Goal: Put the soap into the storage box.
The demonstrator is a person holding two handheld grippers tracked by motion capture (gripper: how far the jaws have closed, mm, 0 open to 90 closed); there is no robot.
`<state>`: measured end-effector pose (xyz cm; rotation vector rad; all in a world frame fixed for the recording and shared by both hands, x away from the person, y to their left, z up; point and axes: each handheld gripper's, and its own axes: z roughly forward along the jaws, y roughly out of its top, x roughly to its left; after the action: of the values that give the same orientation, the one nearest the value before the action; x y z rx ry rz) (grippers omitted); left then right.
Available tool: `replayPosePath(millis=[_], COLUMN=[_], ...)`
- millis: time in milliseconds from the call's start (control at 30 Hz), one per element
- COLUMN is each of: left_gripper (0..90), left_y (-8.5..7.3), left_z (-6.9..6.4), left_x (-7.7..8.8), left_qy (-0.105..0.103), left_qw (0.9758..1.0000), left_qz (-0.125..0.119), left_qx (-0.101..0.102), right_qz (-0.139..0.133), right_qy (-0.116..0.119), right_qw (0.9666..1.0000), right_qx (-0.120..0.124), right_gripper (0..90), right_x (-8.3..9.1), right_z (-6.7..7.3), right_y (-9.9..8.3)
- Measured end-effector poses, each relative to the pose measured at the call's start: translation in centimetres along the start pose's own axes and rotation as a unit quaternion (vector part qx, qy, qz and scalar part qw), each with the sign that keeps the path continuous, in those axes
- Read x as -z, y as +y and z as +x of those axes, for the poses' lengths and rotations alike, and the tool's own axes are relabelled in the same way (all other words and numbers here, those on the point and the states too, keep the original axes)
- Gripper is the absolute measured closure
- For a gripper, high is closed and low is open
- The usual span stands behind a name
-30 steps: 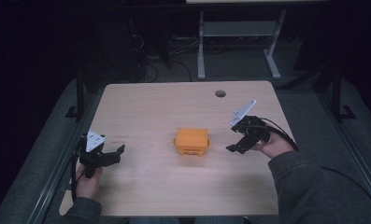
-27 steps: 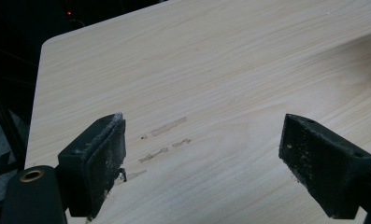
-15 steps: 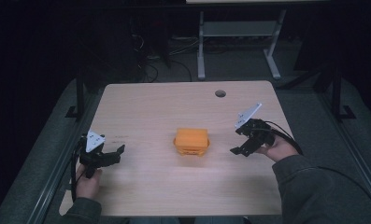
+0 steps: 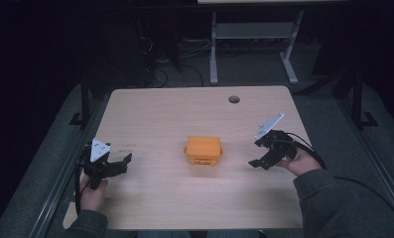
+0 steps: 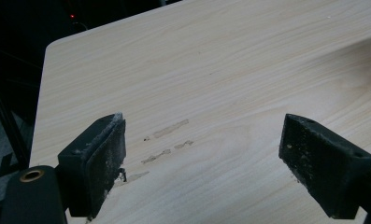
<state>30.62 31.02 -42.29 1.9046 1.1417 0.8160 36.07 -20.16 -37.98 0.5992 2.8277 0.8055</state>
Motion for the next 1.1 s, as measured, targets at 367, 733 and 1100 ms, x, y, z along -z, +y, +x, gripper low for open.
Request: replayPosePath(millis=[367,733,1100], left_gripper=[14.2,14.1,14.2], left_y=[0.0,0.0,0.0], left_z=[0.0,0.0,0.1], left_x=[0.0,0.0,0.1], left_qy=[0.000,0.003,0.004], left_qw=[1.0000,1.0000,1.0000], left_qz=[-0.001,-0.001,-0.003], left_qx=[-0.003,0.000,0.000], right_qz=[-0.006,-0.007,-0.007], right_qy=[0.001,0.002,0.003], right_qw=[0.9999,0.9997,0.9993], right_qx=[-0.013,-0.025,-0.037], right_gripper=[19.7,19.3,19.4], right_x=[0.0,-0.2,-0.7], right_z=[0.4,0.9,1.5], right_y=[-1.7,-3.4,-4.9])
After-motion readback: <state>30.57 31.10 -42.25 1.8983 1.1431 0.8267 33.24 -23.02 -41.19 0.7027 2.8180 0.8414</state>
